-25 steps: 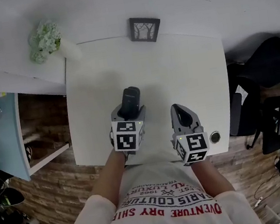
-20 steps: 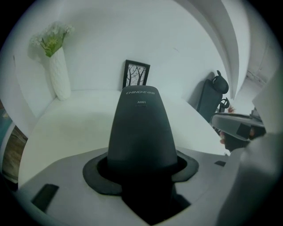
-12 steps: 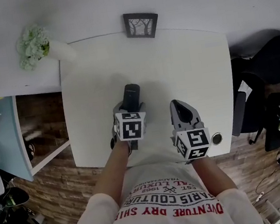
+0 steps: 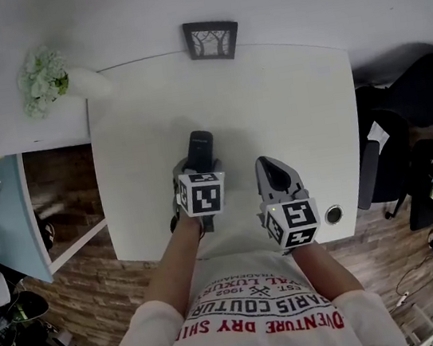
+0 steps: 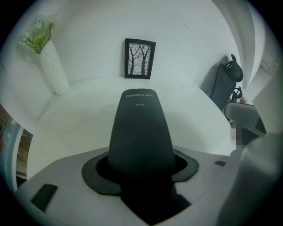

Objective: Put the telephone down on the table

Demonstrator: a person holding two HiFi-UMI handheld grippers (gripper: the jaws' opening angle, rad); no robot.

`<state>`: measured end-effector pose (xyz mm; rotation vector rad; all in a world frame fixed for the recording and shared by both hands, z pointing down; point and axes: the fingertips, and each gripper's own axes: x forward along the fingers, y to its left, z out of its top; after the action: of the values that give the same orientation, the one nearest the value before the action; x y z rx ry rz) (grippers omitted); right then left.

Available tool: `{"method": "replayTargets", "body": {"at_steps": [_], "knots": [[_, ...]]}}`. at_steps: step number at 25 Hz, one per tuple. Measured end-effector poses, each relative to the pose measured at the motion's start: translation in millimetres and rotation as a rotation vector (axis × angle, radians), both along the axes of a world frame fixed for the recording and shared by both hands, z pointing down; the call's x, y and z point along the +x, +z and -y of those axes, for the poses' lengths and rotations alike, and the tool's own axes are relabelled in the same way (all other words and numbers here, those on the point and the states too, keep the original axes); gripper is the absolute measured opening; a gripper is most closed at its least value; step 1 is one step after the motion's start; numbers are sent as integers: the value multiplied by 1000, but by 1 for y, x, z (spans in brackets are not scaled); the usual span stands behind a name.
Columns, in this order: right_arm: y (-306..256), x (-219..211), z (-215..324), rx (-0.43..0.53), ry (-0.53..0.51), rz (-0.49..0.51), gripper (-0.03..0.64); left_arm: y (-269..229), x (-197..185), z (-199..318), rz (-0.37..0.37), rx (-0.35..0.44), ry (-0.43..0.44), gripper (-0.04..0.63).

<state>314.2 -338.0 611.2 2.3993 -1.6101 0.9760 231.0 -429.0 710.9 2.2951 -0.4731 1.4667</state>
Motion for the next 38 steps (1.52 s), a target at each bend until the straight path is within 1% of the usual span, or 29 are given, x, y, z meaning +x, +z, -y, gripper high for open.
{"method": "replayTargets", "body": {"at_steps": [5, 8, 11, 14, 16, 19, 23, 24, 25, 27, 28, 31, 33, 36, 38], "knots": [[0, -1, 5, 0, -9, 0, 25, -3, 3, -1, -34, -38, -28, 290], [0, -1, 4, -1, -2, -1, 25, -2, 3, -5, -46, -57, -6, 307], [-3, -1, 3, 2, 3, -5, 25, -4, 3, -7, -75, -69, 15, 330], [-8, 2, 2, 8, 12, -18, 25, -11, 1, -7, -93, -74, 23, 336], [-12, 5, 0, 9, 22, -29, 25, -18, 0, -5, -110, -51, 15, 341], [-18, 4, -4, 15, 29, -38, 25, -37, 1, 2, -163, 23, 16, 348], [-27, -4, -6, 35, 29, -47, 25, -83, 7, 4, -308, 127, 23, 347], [-29, -7, -7, 38, 28, -50, 25, -96, 6, 2, -342, 151, 24, 337], [-31, -11, -7, 40, 27, -52, 25, -107, 5, 2, -370, 182, 24, 254], [-34, -20, -9, 43, 28, -56, 25, -122, -1, 2, -401, 243, 20, 116], [-37, -25, -11, 47, 29, -59, 25, -127, -5, 1, -408, 264, 18, 87], [-49, -36, -12, 84, 33, -65, 25, -138, -16, 0, -422, 303, 17, 57], [-64, -43, -12, 130, 36, -77, 25, -150, -22, -2, -459, 308, 14, 40], [-92, -53, -12, 197, 43, -119, 25, -179, -33, -8, -558, 298, 6, 34], [-112, -63, -13, 232, 44, -167, 25, -203, -42, -12, -633, 304, 11, 31]]}}
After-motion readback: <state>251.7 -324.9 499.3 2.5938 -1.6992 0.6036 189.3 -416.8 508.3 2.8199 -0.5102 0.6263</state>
